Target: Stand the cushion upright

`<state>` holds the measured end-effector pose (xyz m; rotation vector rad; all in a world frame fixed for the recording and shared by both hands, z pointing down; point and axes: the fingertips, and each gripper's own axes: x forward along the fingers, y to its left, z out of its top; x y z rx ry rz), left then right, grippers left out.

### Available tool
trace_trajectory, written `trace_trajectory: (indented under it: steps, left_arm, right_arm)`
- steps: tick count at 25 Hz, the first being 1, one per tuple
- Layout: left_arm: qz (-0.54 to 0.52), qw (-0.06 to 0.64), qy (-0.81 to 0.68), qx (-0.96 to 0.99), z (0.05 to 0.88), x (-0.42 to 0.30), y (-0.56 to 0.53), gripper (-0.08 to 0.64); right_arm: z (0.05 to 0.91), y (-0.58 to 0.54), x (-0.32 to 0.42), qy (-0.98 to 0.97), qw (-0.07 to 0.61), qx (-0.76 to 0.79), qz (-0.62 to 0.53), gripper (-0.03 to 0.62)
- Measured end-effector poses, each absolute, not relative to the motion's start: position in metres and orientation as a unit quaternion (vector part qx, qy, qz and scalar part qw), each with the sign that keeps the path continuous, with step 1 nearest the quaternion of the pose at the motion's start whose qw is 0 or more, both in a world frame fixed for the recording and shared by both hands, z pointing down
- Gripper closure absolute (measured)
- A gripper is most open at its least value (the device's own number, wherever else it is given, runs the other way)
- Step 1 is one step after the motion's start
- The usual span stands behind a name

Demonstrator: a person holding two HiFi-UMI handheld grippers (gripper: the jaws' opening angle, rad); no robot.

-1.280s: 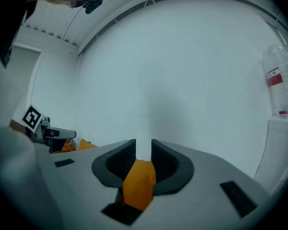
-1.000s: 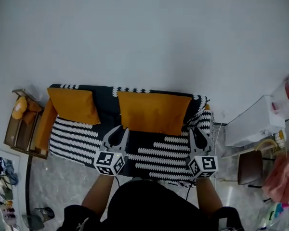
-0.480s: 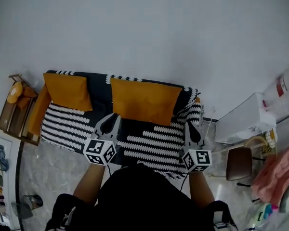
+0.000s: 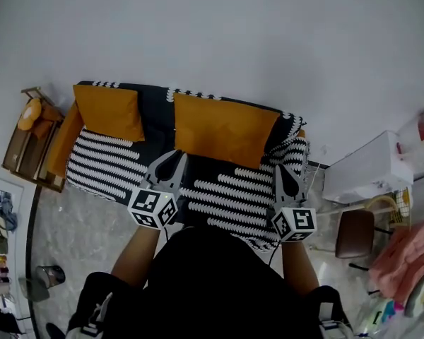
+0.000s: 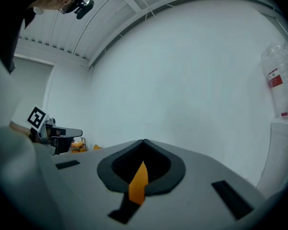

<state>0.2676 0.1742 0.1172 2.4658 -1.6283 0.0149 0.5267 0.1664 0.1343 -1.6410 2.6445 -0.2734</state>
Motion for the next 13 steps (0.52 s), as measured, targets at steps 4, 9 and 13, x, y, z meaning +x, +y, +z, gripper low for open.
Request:
trace_trajectory:
  steps: [4, 9, 13]
  left_arm:
    - [0.008, 0.095, -0.548, 0.831, 0.1198, 0.266, 0.1751, 0.506]
    - [0.017, 0.095, -0.544, 0.834, 0.123, 0.2676, 0.1715, 0.511]
    - [0.019, 0.101, -0.542, 0.834, 0.1277, 0.2706, 0.1707, 0.514]
  right_arm:
    - [0.1363, 0.1645, 0.5264, 0.847, 0.005, -0.524, -0.089, 0.563]
    - [0.1356, 0.16, 0.5257, 0.848, 0.002, -0.522, -0.085, 0.563]
    - [0.1348, 0.1577, 0.5271, 0.848, -0.001, -0.523, -0.085, 0.563]
